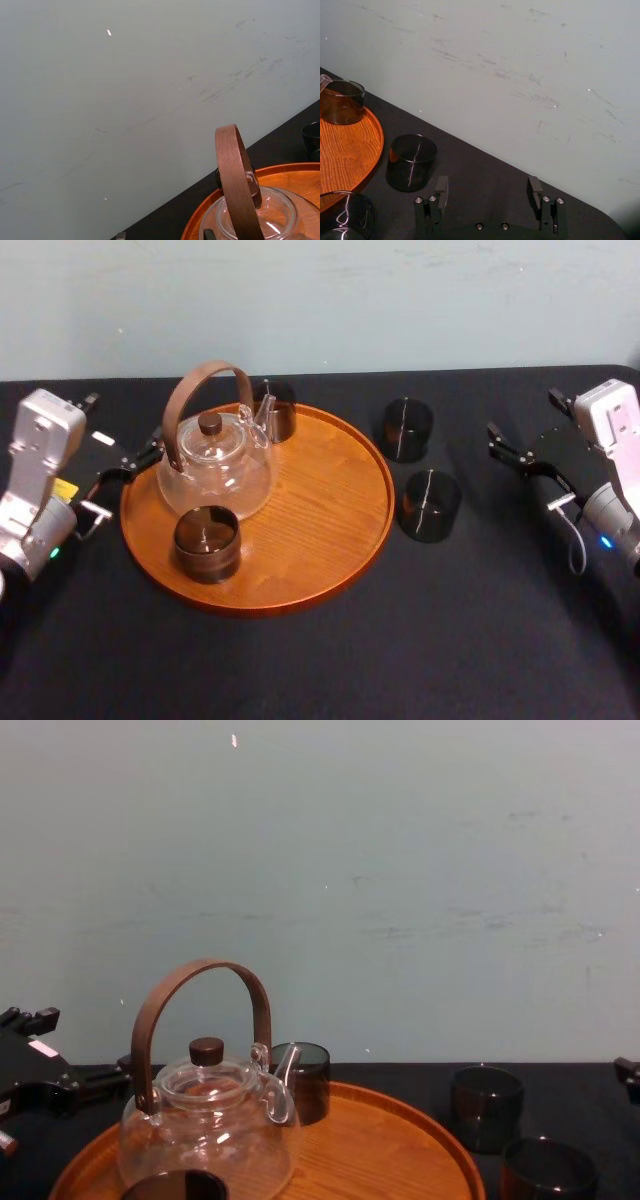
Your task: Pick up the glass from the table and place it on the tray.
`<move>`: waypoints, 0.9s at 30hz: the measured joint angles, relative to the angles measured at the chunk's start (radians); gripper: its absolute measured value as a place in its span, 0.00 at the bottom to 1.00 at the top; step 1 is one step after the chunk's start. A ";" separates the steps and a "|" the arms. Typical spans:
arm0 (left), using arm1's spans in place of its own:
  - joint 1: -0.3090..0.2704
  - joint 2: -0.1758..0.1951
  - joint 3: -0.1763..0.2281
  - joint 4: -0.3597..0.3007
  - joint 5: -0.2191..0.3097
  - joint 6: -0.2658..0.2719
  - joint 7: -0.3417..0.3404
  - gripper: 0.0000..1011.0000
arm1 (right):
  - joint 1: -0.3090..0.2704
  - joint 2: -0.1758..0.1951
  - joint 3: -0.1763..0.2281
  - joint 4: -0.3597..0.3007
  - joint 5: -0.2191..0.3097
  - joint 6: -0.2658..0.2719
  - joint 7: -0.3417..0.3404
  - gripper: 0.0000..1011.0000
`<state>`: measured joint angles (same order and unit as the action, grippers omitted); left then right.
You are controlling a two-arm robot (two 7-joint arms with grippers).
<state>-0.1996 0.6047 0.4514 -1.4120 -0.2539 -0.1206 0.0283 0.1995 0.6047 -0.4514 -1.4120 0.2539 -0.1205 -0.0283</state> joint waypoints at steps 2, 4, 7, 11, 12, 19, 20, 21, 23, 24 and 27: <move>0.000 0.000 0.000 0.000 0.000 0.000 0.000 0.99 | 0.000 0.000 0.000 0.000 0.000 0.000 0.000 0.99; 0.000 0.000 0.000 0.000 0.000 0.000 0.000 0.99 | 0.000 0.000 0.000 0.000 0.000 0.000 0.000 0.99; 0.000 0.000 0.000 0.000 0.000 0.000 0.000 0.99 | 0.000 0.000 0.000 0.000 0.000 0.000 0.000 0.99; 0.000 0.000 0.000 0.000 0.000 0.000 0.000 0.99 | 0.000 0.000 0.000 0.000 0.000 0.000 0.000 0.99; 0.000 0.000 0.000 0.000 0.000 0.000 0.000 0.99 | 0.000 0.000 0.000 0.000 0.000 0.000 0.000 0.99; 0.000 0.000 0.000 0.000 0.000 0.000 0.000 0.99 | 0.000 0.000 0.001 0.000 0.000 0.000 0.001 0.99; 0.000 0.000 0.000 0.000 0.000 0.000 0.000 0.99 | -0.002 -0.001 0.005 0.000 0.000 0.000 0.008 0.99; 0.000 0.000 0.000 0.000 0.000 0.000 0.000 0.99 | -0.003 -0.001 0.007 0.000 0.000 0.001 0.012 0.99; 0.000 0.000 0.000 0.000 0.000 0.000 0.000 0.99 | -0.006 -0.002 0.012 -0.002 0.001 0.003 0.023 0.99; 0.000 0.000 0.000 0.000 0.000 0.000 0.000 0.99 | -0.008 -0.002 0.014 -0.004 0.003 0.004 0.029 0.99; 0.000 0.000 0.000 0.000 0.000 0.000 0.000 0.99 | -0.017 0.003 0.024 -0.014 0.019 0.017 0.060 0.99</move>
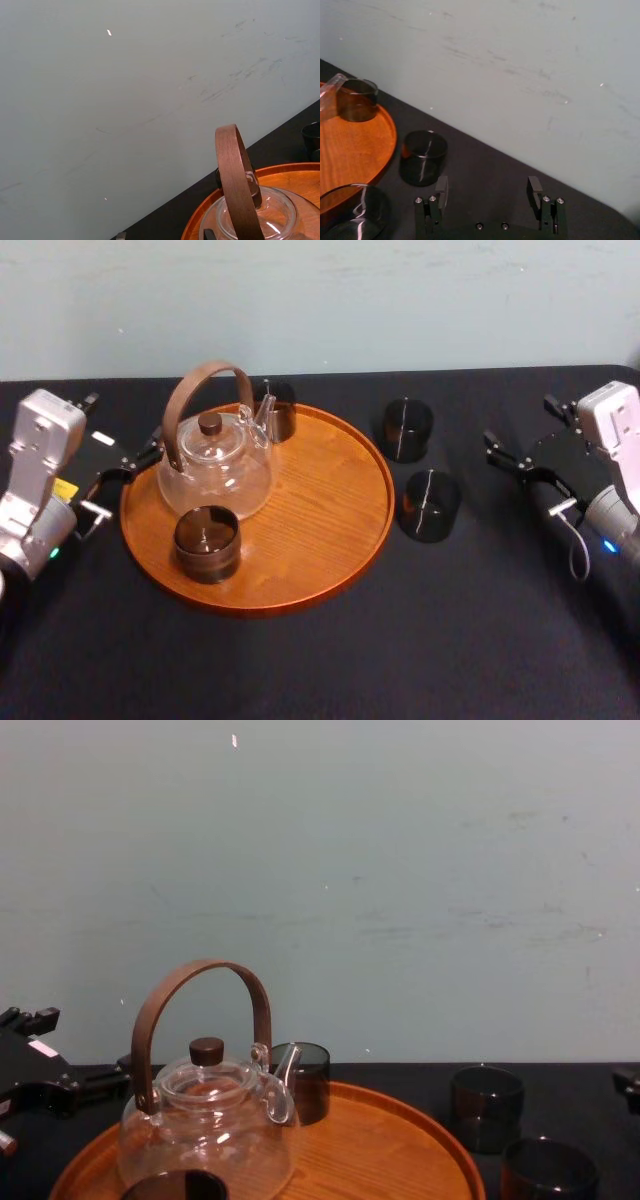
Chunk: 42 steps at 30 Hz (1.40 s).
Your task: Pick up the glass from the table and place it on the tray.
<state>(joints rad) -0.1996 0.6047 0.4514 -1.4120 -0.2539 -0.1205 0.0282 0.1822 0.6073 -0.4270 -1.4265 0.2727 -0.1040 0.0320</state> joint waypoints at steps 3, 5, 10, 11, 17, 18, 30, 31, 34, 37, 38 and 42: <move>0.000 0.000 0.000 0.000 0.000 0.000 0.000 0.99 | -0.011 0.007 0.015 -0.015 0.031 0.026 0.039 0.99; 0.000 0.000 0.000 0.000 0.000 0.000 0.000 0.99 | -0.018 0.012 0.023 -0.023 0.047 0.040 0.063 0.99; 0.000 0.000 0.000 0.000 0.000 0.000 0.000 0.99 | -0.036 0.029 0.040 -0.042 0.071 0.063 0.111 0.99; 0.000 0.000 0.000 0.000 0.000 0.000 0.000 0.99 | -0.042 0.035 0.045 -0.049 0.079 0.071 0.127 0.99; 0.000 0.000 0.000 0.000 0.000 0.000 0.000 0.99 | -0.071 0.064 0.065 -0.079 0.104 0.100 0.187 0.99; 0.000 0.000 0.000 0.000 0.000 0.000 0.000 0.99 | -0.075 0.068 0.067 -0.082 0.106 0.103 0.195 0.99; 0.000 0.000 0.000 0.000 0.000 0.000 0.000 0.99 | -0.116 0.104 0.081 -0.119 0.125 0.172 0.293 0.99; 0.000 0.000 0.000 0.000 0.000 0.000 0.000 0.99 | -0.117 0.105 0.080 -0.121 0.124 0.176 0.299 0.99; 0.000 0.000 0.000 0.000 0.000 0.000 0.000 0.99 | -0.120 0.106 0.074 -0.124 0.122 0.189 0.324 0.99; 0.000 0.000 0.000 0.000 0.000 0.000 0.000 0.99 | -0.121 0.103 0.068 -0.127 0.118 0.199 0.345 0.99; 0.000 0.000 0.000 0.000 0.000 0.000 0.000 0.99 | -0.121 0.102 0.067 -0.127 0.116 0.201 0.349 0.99; 0.000 0.000 0.000 0.000 0.000 0.000 0.000 0.99 | -0.120 0.092 0.061 -0.132 0.107 0.211 0.372 0.99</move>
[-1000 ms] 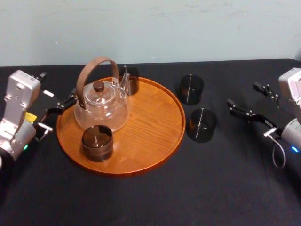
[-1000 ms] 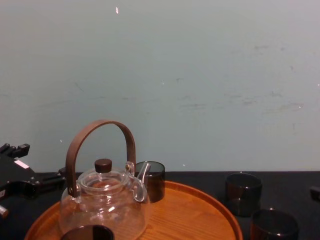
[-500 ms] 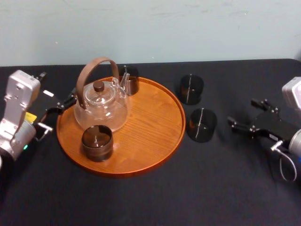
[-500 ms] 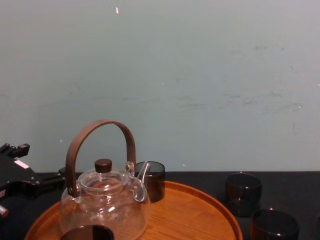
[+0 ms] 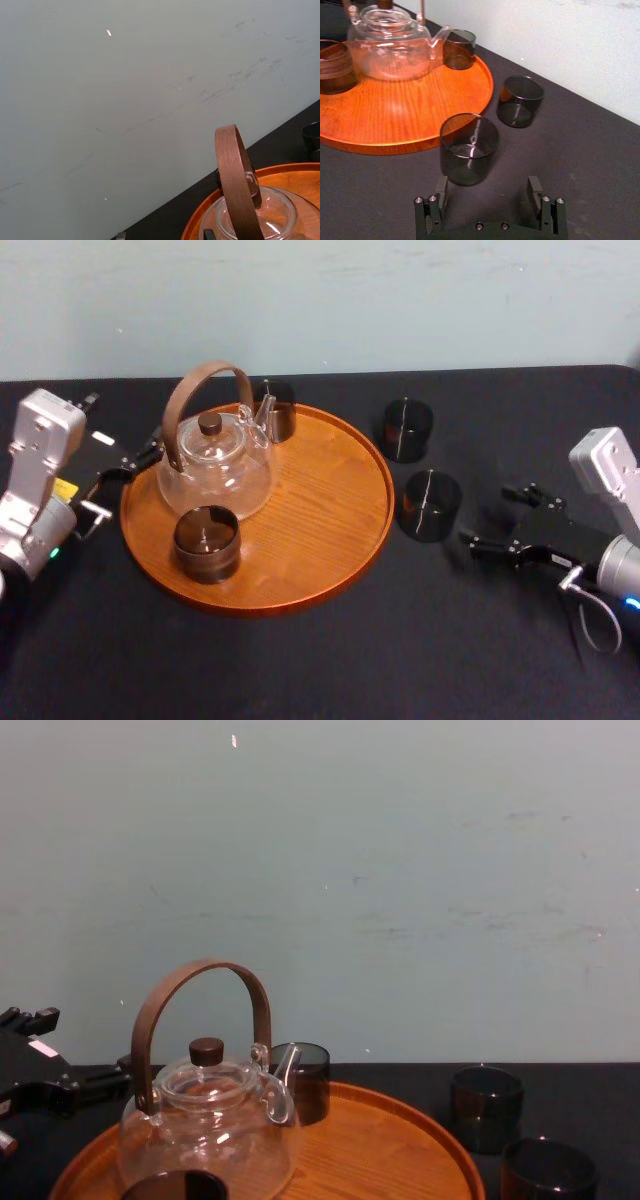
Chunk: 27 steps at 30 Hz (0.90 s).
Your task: Pick up the glass from the table and place it on the tray.
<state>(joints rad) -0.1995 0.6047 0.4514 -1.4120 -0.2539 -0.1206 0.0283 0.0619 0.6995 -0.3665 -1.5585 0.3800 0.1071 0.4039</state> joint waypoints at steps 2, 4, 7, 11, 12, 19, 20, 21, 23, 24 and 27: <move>0.000 0.000 0.000 0.000 0.000 0.000 0.000 0.99 | 0.001 -0.004 -0.002 -0.001 -0.003 0.002 0.007 0.99; 0.000 0.000 0.000 0.000 0.000 0.000 0.000 0.99 | 0.005 -0.011 -0.003 -0.001 -0.007 0.007 0.016 0.99; 0.000 0.000 0.000 0.000 0.000 0.000 0.000 0.99 | 0.011 -0.023 -0.004 -0.001 -0.012 0.013 0.026 0.99; 0.000 0.000 0.000 0.000 0.000 0.000 0.000 0.99 | 0.022 -0.038 -0.006 0.008 -0.018 0.021 0.038 0.99; 0.000 0.000 0.000 0.000 0.000 0.000 0.000 0.99 | 0.025 -0.042 -0.007 0.010 -0.019 0.023 0.040 0.99; 0.000 0.000 0.000 0.000 0.000 0.000 0.000 0.99 | 0.050 -0.078 -0.011 0.038 -0.029 0.037 0.061 0.99; 0.000 0.000 0.000 0.000 0.000 0.000 0.000 0.99 | 0.053 -0.082 -0.011 0.041 -0.030 0.038 0.063 0.99; 0.000 0.000 0.000 0.000 0.000 0.000 0.000 0.99 | 0.058 -0.088 -0.013 0.048 -0.032 0.041 0.066 0.99; 0.000 0.000 0.000 0.000 0.000 0.000 0.000 0.99 | 0.063 -0.094 -0.014 0.054 -0.034 0.044 0.070 0.99; 0.000 0.000 0.000 0.000 0.000 0.000 0.000 0.99 | 0.069 -0.099 -0.014 0.061 -0.035 0.045 0.072 0.99; 0.000 0.000 0.000 0.000 0.000 0.000 0.000 0.99 | 0.078 -0.109 -0.016 0.075 -0.036 0.049 0.078 0.99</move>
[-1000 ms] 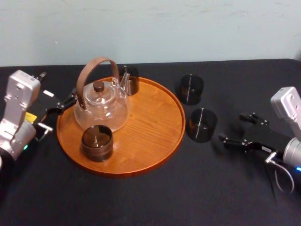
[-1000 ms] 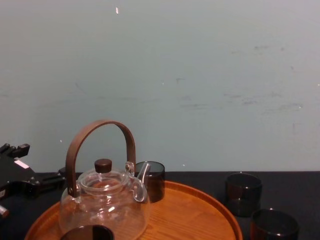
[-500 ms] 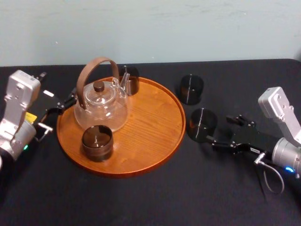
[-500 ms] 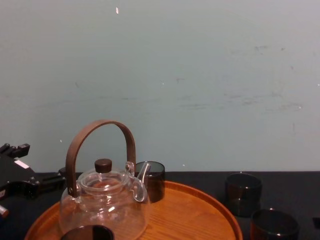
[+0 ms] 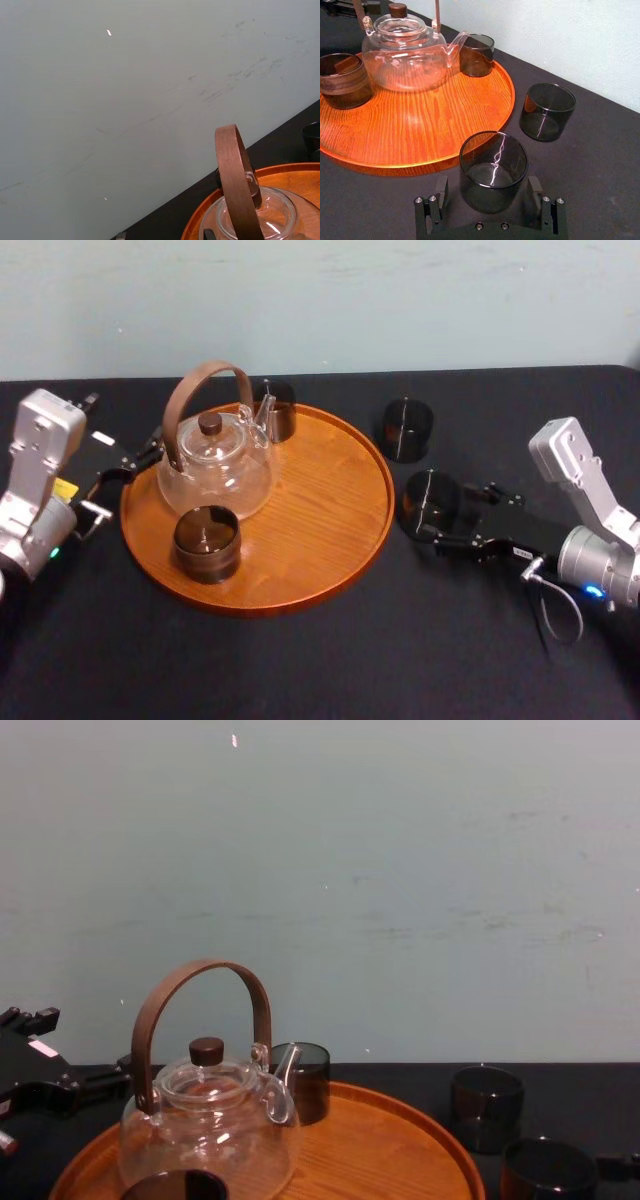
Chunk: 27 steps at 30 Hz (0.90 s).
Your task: Pick up the glass from the table and place it on the tray.
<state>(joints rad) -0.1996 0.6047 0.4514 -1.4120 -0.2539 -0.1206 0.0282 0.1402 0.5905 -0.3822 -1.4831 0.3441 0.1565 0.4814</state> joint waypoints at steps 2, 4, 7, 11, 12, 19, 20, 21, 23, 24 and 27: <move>0.000 0.000 0.000 0.000 0.000 0.000 0.000 0.99 | 0.005 -0.005 -0.001 0.007 0.000 0.003 0.003 0.99; 0.000 0.000 0.000 0.000 0.000 0.000 0.000 0.99 | 0.014 -0.011 -0.002 0.017 0.000 0.005 0.007 0.99; 0.000 0.000 0.000 0.000 0.000 0.000 0.000 0.99 | 0.024 -0.019 -0.004 0.028 0.001 0.008 0.011 0.99; 0.000 0.000 0.000 0.000 0.000 0.000 0.000 0.99 | 0.036 -0.029 -0.007 0.043 0.003 0.012 0.015 0.99; 0.000 0.000 0.000 0.000 0.000 0.000 0.000 0.99 | 0.041 -0.032 -0.008 0.050 0.004 0.014 0.015 0.99; 0.000 0.000 0.000 0.000 0.000 0.000 0.000 0.99 | 0.063 -0.045 -0.015 0.075 0.006 0.018 0.022 0.99; 0.000 0.000 0.000 0.000 0.000 0.000 0.000 0.99 | 0.065 -0.046 -0.017 0.078 0.006 0.018 0.024 0.99; 0.000 0.000 0.000 0.000 0.000 0.000 0.000 0.99 | 0.071 -0.050 -0.019 0.084 0.006 0.018 0.026 0.99; 0.000 0.000 0.000 0.000 0.000 0.000 0.000 0.99 | 0.077 -0.053 -0.022 0.091 0.006 0.018 0.028 0.99; 0.000 0.000 0.000 0.000 0.000 0.000 0.000 0.99 | 0.081 -0.055 -0.023 0.095 0.007 0.018 0.029 0.99; 0.000 0.000 0.000 0.000 0.000 0.000 0.000 0.99 | 0.098 -0.065 -0.028 0.115 0.007 0.016 0.031 0.99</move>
<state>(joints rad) -0.1995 0.6047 0.4514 -1.4120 -0.2539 -0.1205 0.0283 0.2381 0.5255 -0.4101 -1.3679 0.3512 0.1727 0.5128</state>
